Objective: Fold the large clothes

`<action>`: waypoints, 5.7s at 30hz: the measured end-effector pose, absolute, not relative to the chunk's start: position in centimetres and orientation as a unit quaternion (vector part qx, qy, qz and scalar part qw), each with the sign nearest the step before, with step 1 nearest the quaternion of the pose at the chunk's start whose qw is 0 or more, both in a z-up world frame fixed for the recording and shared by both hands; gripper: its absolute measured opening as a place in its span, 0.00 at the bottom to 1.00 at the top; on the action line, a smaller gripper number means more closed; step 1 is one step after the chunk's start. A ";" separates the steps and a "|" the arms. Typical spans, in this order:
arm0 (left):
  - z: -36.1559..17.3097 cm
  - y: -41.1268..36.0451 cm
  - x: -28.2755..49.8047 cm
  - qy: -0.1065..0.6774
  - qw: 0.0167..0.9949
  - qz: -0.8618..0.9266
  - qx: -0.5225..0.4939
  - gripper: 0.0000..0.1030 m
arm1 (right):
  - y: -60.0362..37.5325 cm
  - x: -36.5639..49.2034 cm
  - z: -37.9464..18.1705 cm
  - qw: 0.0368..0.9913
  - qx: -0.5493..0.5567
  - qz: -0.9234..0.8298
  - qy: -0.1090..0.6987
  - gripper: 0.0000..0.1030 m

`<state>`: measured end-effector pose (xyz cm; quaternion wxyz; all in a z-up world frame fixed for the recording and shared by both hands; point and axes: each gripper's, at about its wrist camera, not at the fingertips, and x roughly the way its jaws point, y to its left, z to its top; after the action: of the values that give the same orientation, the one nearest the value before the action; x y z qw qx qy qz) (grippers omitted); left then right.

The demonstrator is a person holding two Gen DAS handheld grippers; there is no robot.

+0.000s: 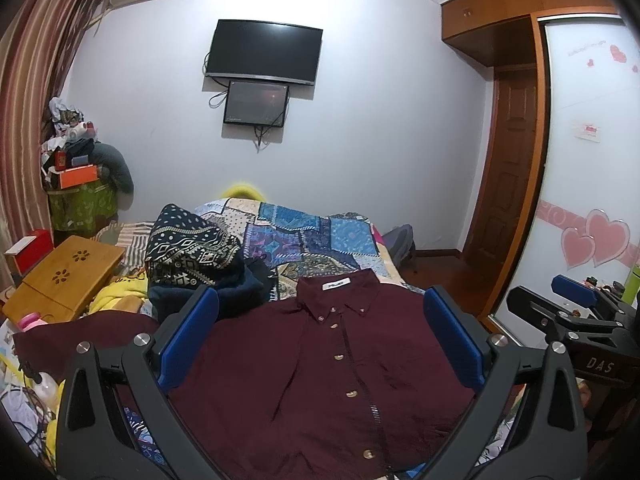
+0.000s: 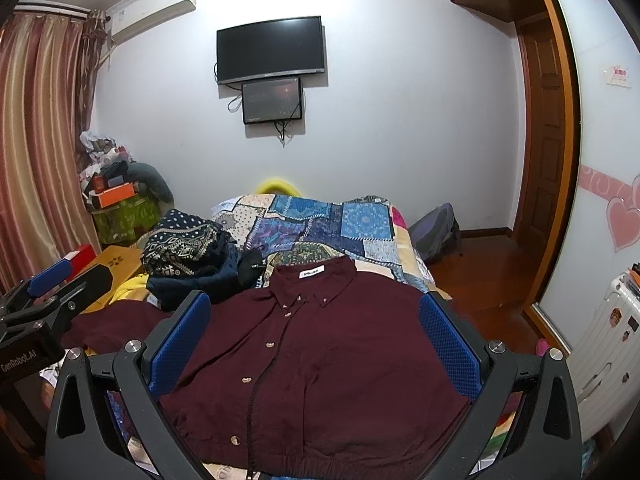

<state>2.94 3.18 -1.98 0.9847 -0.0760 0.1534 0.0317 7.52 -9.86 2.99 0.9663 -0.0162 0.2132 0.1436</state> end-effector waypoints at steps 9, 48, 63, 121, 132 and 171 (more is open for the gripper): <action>-2.8 8.7 5.4 0.165 0.975 0.113 -0.093 1.00 | -9.5 10.4 1.7 0.957 -0.015 0.141 0.253 1.00; -29.2 42.7 4.7 0.323 0.715 0.258 -0.564 0.39 | -4.9 21.5 -5.2 0.902 -0.056 0.128 0.409 1.00; -18.3 36.3 9.1 0.328 0.846 0.282 -0.311 0.06 | -4.8 20.5 -4.3 0.907 -0.060 0.140 0.393 1.00; -16.3 31.1 9.6 0.365 0.854 0.242 -0.280 0.57 | -5.2 18.5 -4.6 0.910 -0.057 0.136 0.389 1.00; -27.2 36.9 7.1 0.397 0.754 0.208 -0.481 0.57 | -2.1 19.2 -5.8 0.900 -0.101 0.141 0.400 1.00; -4.5 18.5 21.8 0.272 0.945 0.048 -0.172 0.21 | -7.3 21.2 -6.2 0.906 -0.063 0.132 0.397 1.00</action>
<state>21.77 18.47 -4.46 0.9454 -0.1724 0.2722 0.0481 21.16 -7.28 -6.23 0.9059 -0.0635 0.3973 0.1325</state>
